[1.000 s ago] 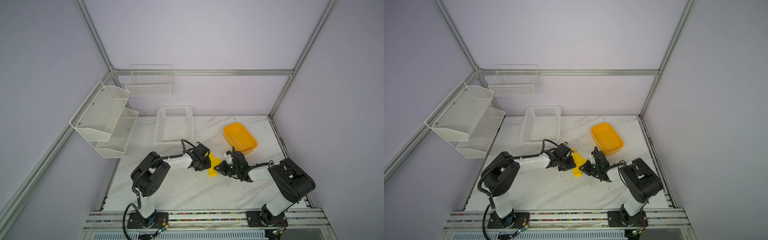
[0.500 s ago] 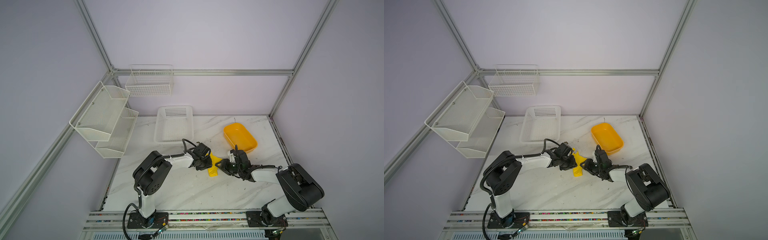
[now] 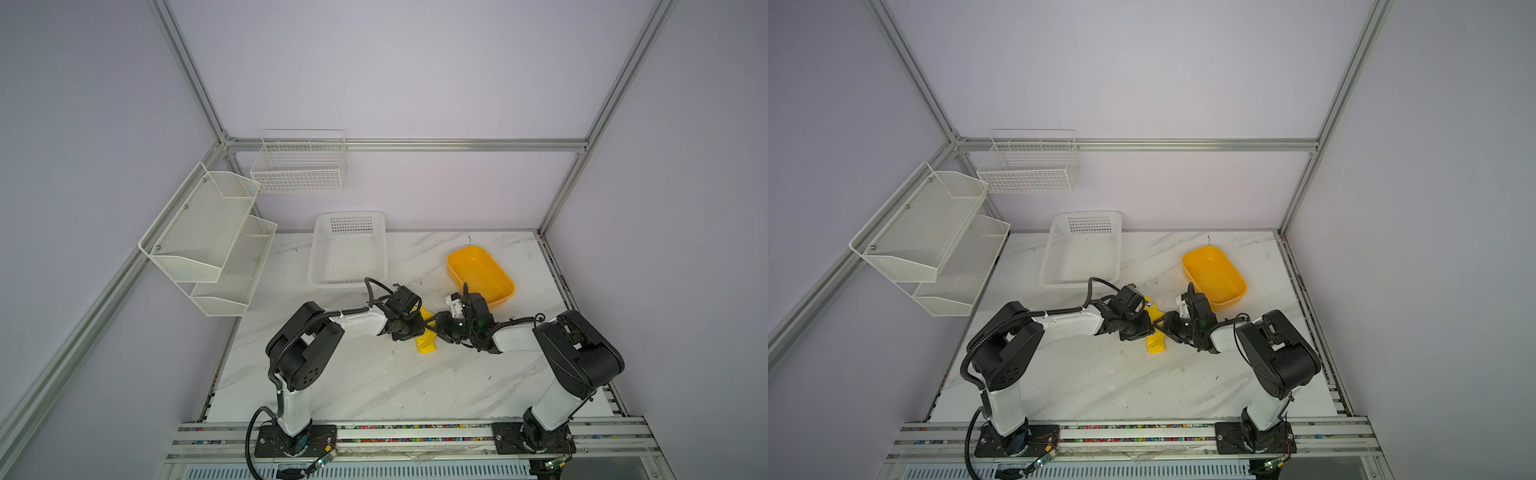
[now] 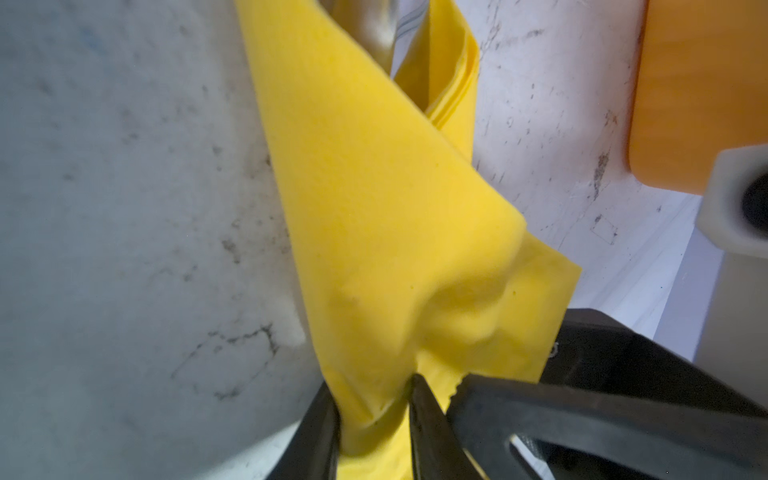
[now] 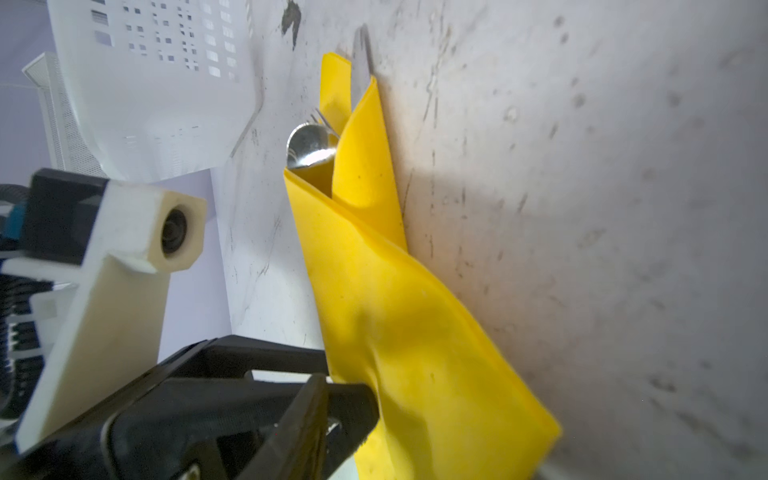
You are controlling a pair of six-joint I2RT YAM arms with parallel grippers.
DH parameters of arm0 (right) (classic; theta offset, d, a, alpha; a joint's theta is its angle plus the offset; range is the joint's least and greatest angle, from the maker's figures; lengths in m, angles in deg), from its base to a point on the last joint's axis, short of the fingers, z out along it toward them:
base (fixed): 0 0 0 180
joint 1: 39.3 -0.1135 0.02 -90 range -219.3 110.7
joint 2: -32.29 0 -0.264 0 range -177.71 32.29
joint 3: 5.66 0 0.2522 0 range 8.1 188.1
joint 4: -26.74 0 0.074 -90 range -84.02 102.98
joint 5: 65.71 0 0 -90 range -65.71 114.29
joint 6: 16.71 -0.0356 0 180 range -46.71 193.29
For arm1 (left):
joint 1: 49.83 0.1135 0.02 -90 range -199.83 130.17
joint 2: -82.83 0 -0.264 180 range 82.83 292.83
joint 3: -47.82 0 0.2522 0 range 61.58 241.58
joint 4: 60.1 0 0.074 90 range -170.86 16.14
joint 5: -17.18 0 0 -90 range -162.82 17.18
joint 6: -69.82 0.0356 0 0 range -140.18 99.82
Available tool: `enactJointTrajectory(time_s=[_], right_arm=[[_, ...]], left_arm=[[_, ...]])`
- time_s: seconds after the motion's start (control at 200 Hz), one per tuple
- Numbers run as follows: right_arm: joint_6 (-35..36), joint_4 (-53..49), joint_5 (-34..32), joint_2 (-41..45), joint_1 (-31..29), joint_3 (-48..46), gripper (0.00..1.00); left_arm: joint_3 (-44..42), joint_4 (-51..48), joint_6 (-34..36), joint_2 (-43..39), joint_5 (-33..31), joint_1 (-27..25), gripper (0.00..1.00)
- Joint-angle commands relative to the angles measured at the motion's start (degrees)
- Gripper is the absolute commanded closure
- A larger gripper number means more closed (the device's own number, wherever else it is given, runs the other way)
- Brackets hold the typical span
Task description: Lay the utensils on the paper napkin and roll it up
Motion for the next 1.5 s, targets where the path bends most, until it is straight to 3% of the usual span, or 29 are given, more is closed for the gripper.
enactJointTrajectory(time_s=[0.0,0.37,0.525,0.725,1.025,1.295,1.495], right_arm=[[0.86,-0.71,0.86,-2.76,-0.33,-1.16,0.56],[1.67,0.75,0.68,-6.59,-0.46,-1.78,0.68],[2.19,1.48,1.11,-6.55,-0.43,-1.88,0.79],[2.38,3.77,0.56,-3.75,-0.44,-2.5,0.88],[1.73,6.2,1.03,0.13,-0.42,-2.78,0.95],[-0.5,10.63,1.75,1.58,-0.5,-4.49,0.97],[-0.35,12.15,0.82,4.74,-0.46,-5.97,0.98]], left_arm=[[0.82,-4.47,0.92,3.48,-1.62,-0.51,0.7],[0.99,-4.33,0.83,3.31,-1.66,-0.74,0.7],[1.57,-4.17,0.57,2.69,-1.58,-0.88,0.7],[-0.04,-4.09,0.04,-3.29,-3.42,-0.87,0.68],[-10.84,2.11,-2.98,-18.02,-11.74,-0.57,0.47],[-12.09,1.3,-3.37,-21.3,-15.14,-0.44,0.41],[-15.69,7.32,-4.31,-23.45,-14.38,-0.27,0.33]])
